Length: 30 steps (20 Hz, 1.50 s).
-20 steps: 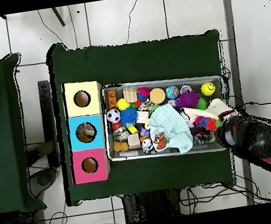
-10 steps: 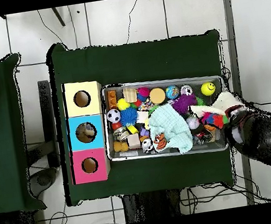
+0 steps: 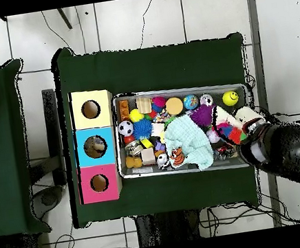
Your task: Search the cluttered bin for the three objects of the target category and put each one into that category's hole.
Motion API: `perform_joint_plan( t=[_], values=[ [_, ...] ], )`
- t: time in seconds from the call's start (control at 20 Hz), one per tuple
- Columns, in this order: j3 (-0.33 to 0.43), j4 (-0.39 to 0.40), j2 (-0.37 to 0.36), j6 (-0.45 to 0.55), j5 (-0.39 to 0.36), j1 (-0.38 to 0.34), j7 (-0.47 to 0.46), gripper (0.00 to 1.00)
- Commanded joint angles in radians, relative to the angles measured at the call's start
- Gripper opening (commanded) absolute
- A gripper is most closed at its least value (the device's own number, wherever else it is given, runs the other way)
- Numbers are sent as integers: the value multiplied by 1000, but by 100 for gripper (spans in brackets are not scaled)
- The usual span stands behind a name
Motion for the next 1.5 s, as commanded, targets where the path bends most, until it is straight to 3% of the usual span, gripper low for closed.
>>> perform_joint_plan(
  t=[0.05,0.25,0.5,0.9,1.3,1.5],
  values=[
    [-38,-85,-76,247,-45,60,22,0],
    [-42,-99,-58,259,-23,65,41,0],
    [-38,-47,-23,178,40,70,106,0],
    [-55,24,-13,102,127,137,209,0],
    [-93,27,14,72,195,210,261,0],
    [-102,35,52,8,230,242,280,0]
  ],
)
